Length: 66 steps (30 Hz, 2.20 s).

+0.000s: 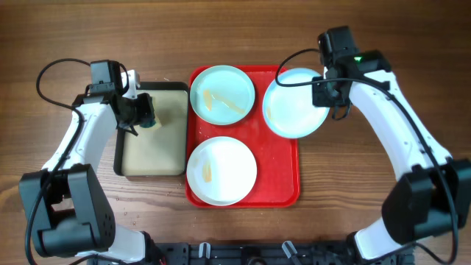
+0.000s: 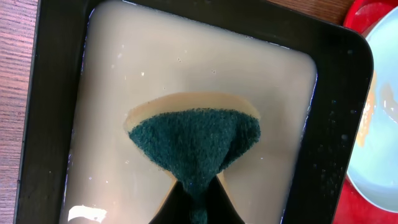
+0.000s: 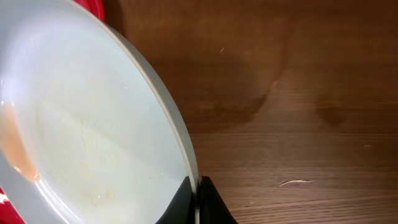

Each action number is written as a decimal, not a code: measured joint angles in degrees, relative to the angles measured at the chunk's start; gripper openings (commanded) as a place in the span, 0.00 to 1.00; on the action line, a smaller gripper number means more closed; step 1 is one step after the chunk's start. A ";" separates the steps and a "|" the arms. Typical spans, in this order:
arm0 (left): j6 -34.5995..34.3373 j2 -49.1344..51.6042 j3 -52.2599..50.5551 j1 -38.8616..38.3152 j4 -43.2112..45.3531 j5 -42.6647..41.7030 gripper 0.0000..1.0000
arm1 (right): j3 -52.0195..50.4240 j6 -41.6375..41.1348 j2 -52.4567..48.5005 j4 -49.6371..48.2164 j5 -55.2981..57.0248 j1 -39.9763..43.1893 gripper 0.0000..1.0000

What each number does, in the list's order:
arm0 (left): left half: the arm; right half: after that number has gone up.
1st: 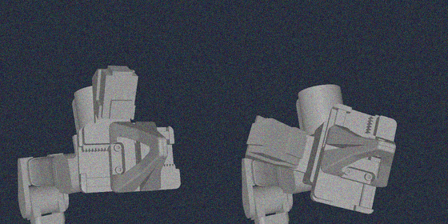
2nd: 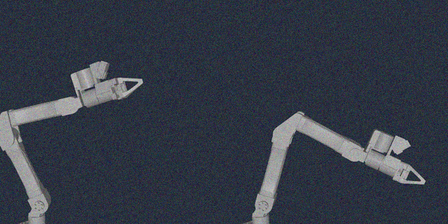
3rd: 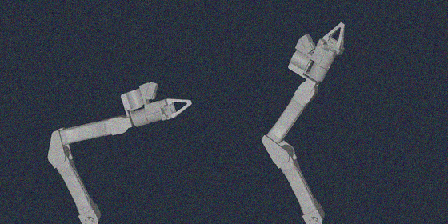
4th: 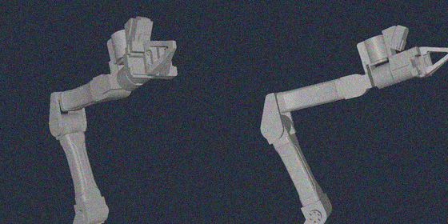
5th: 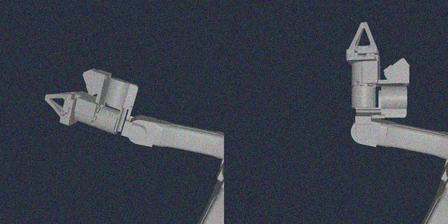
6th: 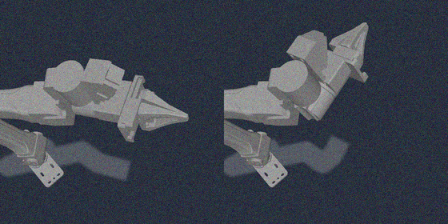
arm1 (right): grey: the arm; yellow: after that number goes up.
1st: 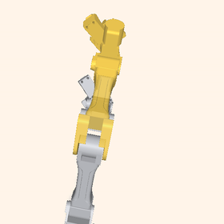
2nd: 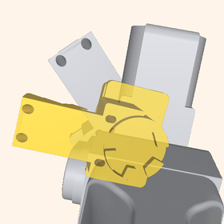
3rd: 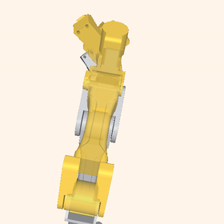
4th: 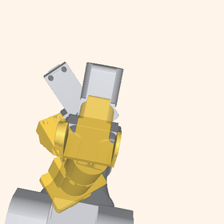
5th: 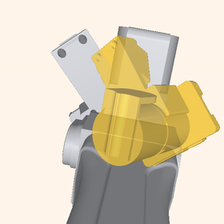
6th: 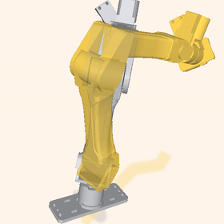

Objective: Clean dirty plates on tray and stack at the side

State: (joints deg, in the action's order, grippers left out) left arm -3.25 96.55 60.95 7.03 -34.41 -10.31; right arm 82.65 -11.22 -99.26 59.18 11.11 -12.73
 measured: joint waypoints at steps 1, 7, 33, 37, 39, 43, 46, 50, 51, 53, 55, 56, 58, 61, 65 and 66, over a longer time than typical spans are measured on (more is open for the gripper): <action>0.00 0.00 0.00 0.00 0.02 0.00 0.04 | 0.26 0.02 1.60 -0.04 2.19 -0.55 0.05; 0.00 0.00 0.00 0.00 0.17 0.00 0.04 | 0.44 0.42 5.51 -0.31 16.31 -10.54 0.04; 0.02 0.00 0.00 0.00 0.81 0.00 0.04 | 0.44 -9.97 5.51 -5.55 57.92 -33.75 0.04; 0.00 0.00 0.00 0.00 0.76 0.00 0.04 | 0.42 -9.94 5.51 -6.36 55.17 -32.61 0.04; 0.00 0.00 0.00 0.00 0.76 0.00 0.04 | 0.42 -9.94 5.51 -7.63 46.45 -29.29 0.04; 0.02 0.00 0.00 0.00 0.87 -0.02 0.04 | 0.31 -7.32 5.51 -9.46 17.18 -13.92 0.04; 0.02 0.00 0.00 0.00 0.85 -0.02 0.04 | 0.22 -3.15 5.51 -9.16 -1.53 2.38 0.04; 0.02 0.00 0.00 0.00 0.92 0.00 0.04 | 0.22 2.67 4.55 -10.75 -13.14 17.88 0.04; 0.00 0.00 0.00 0.00 1.03 0.00 0.04 | 0.22 3.37 3.32 -10.91 -13.90 20.83 0.04; 0.02 0.00 0.00 0.00 1.07 0.00 0.04 | 0.22 4.96 -0.74 -11.52 -14.82 24.55 0.04; 0.02 0.00 0.00 0.00 1.03 0.00 0.04 | 0.22 6.16 -5.38 -13.25 -15.61 26.05 0.04; 0.02 0.00 0.00 0.00 1.03 0.00 0.04 | 0.22 7.08 -9.18 -13.94 -15.69 26.69 0.04; 0.00 0.00 0.00 0.00 1.03 0.00 0.04 | 0.22 8.41 -13.94 -14.69 -16.04 26.77 0.04; 0.02 0.00 0.00 0.00 1.11 0.00 0.04 | 0.20 10.12 -18.88 -14.75 -16.68 26.62 0.05; 0.02 0.00 0.00 0.00 1.27 0.00 0.04 | 0.22 13.27 -19.74 -14.67 -17.79 25.62 0.39; 0.02 0.00 0.00 0.00 1.33 0.00 0.04 | 0.24 14.58 -19.78 -13.99 -19.06 25.24 0.43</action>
State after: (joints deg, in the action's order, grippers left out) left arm -3.22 96.55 60.95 7.03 -33.08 -10.31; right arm 82.89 3.36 -119.04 45.19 -7.94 12.51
